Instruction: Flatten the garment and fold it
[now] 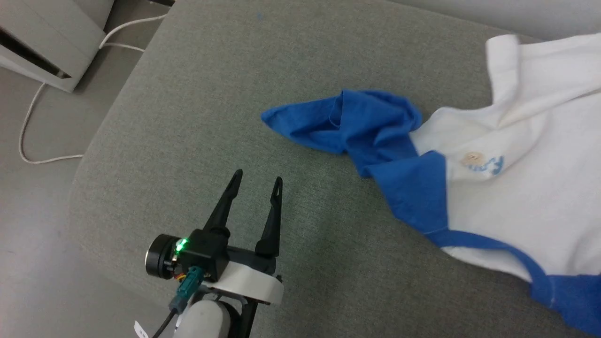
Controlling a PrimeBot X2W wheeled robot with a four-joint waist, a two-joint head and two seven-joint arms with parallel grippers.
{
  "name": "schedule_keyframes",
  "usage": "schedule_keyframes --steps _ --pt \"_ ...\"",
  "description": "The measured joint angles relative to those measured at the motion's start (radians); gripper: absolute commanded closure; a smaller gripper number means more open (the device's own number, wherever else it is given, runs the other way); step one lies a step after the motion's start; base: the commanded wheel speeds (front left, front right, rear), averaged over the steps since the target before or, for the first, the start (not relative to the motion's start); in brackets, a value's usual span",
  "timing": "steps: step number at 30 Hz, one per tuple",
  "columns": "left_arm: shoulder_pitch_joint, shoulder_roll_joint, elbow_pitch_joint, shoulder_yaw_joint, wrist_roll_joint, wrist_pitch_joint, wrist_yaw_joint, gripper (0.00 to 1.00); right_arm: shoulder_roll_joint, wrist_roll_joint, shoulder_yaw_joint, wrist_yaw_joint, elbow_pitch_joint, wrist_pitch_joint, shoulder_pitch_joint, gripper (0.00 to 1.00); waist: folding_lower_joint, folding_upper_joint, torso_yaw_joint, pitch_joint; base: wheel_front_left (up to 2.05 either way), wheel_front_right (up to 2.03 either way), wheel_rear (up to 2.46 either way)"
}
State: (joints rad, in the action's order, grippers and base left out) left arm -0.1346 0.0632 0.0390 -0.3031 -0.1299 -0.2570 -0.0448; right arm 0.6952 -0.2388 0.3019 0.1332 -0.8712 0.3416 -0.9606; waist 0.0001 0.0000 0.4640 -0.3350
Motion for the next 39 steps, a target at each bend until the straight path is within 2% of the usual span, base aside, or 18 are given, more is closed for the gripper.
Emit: schedule_keyframes --steps 4,7,8,9,17,24,28,32,39 --pt "-0.001 -0.004 -0.006 -0.001 0.000 0.000 0.007 0.00 0.037 0.115 -0.106 0.000 -0.082 -0.043 -0.057 1.00 0.0001 0.0000 0.002 -0.022 0.00 0.00 0.00" --pt "-0.001 -0.006 -0.005 -0.002 0.000 0.000 0.009 0.00 0.030 0.184 -0.157 0.000 -0.125 -0.067 -0.062 0.98 0.0001 0.0000 0.004 -0.038 0.00 0.00 0.00" --pt "-0.001 -0.007 -0.005 -0.002 0.000 0.000 0.009 0.00 0.021 0.196 -0.172 0.000 -0.138 -0.078 -0.060 0.31 0.0001 0.0000 0.005 -0.043 0.00 0.00 0.00" --pt "-0.002 -0.007 -0.005 -0.002 0.000 0.000 0.009 0.00 0.009 0.206 -0.185 0.000 -0.150 -0.090 -0.057 0.00 0.0001 0.0000 0.005 -0.047 0.00 0.00 0.00" --pt "-0.019 -0.007 0.003 0.006 0.003 0.000 0.010 0.00 -0.102 0.220 -0.206 0.000 -0.183 -0.217 -0.022 0.00 0.0000 0.0000 -0.027 -0.043 0.00 0.00 0.00" --pt "-0.030 -0.007 0.024 0.035 0.010 0.000 0.035 0.00 -0.177 0.153 -0.157 0.000 -0.115 -0.401 -0.004 0.00 -0.0002 0.0000 -0.084 0.008 0.00 0.00 0.00" --pt "-0.030 -0.006 0.051 0.057 0.008 0.000 0.050 0.00 -0.213 0.089 -0.119 0.000 -0.033 -0.496 0.048 0.00 -0.0002 0.0000 -0.134 0.046 0.00 0.00 0.00" --pt "-0.029 0.000 0.077 0.072 0.007 0.000 0.069 0.00 -0.241 0.024 -0.084 0.000 0.086 -0.545 0.150 0.00 -0.0003 0.0000 -0.196 0.083 0.00 0.00 0.00" --pt "-0.027 0.010 0.146 0.067 0.007 0.000 0.095 0.00 -0.286 -0.055 -0.137 0.000 0.382 -0.578 0.439 0.00 -0.0003 0.0000 -0.314 0.140 0.00 0.00 0.00"
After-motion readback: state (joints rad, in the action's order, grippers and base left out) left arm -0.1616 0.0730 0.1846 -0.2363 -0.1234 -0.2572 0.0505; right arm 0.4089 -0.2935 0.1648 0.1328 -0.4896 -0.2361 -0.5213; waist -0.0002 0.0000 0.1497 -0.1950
